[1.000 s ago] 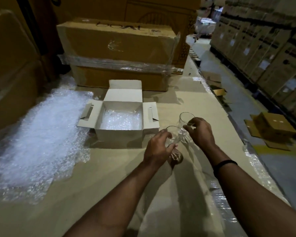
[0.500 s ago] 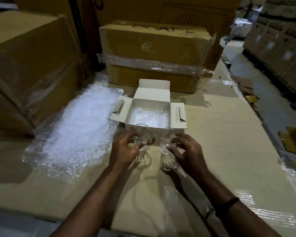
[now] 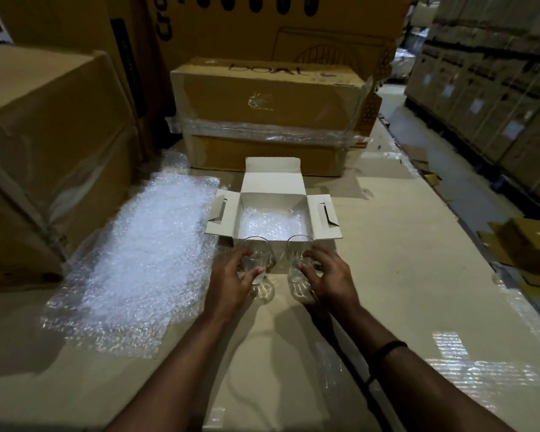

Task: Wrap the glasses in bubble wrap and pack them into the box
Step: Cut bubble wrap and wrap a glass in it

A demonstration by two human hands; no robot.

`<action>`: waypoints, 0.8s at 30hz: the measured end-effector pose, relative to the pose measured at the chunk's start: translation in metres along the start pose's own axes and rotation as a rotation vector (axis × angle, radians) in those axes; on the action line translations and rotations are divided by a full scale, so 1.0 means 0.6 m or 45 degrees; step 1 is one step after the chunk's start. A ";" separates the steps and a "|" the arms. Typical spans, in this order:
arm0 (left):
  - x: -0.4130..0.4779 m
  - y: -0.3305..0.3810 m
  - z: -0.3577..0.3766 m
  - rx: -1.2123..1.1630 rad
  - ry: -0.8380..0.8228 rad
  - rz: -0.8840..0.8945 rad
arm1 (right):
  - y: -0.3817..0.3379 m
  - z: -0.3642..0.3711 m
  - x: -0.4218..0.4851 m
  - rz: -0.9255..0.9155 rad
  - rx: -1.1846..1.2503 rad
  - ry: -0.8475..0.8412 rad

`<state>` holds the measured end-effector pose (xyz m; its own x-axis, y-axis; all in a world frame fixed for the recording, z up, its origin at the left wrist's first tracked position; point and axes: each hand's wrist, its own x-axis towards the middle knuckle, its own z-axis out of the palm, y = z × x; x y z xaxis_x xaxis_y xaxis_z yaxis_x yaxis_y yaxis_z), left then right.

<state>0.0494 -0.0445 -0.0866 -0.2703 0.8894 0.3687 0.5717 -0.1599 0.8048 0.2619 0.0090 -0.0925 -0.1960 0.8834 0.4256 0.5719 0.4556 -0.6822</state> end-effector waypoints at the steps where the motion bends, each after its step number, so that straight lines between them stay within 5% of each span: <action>1: 0.000 0.000 0.000 -0.009 -0.011 -0.013 | -0.001 -0.001 -0.001 0.015 -0.007 -0.001; 10: -0.016 -0.008 -0.026 -0.112 -0.184 -0.134 | -0.034 -0.008 -0.025 0.134 -0.192 -0.035; 16: 0.007 -0.070 -0.118 0.323 0.251 0.163 | -0.122 0.017 -0.063 -0.330 -0.236 0.336; 20: 0.044 -0.127 -0.179 0.733 0.231 0.017 | -0.175 0.114 -0.078 -0.480 -0.161 -0.071; 24: 0.078 -0.146 -0.214 0.986 -0.033 -0.272 | -0.190 0.197 -0.080 -0.149 -0.276 -0.469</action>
<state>-0.1128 -0.0441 -0.0800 -0.4216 0.8785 0.2245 0.8874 0.3488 0.3015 0.1116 -0.0725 -0.1053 -0.5181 0.8251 0.2253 0.6751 0.5562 -0.4846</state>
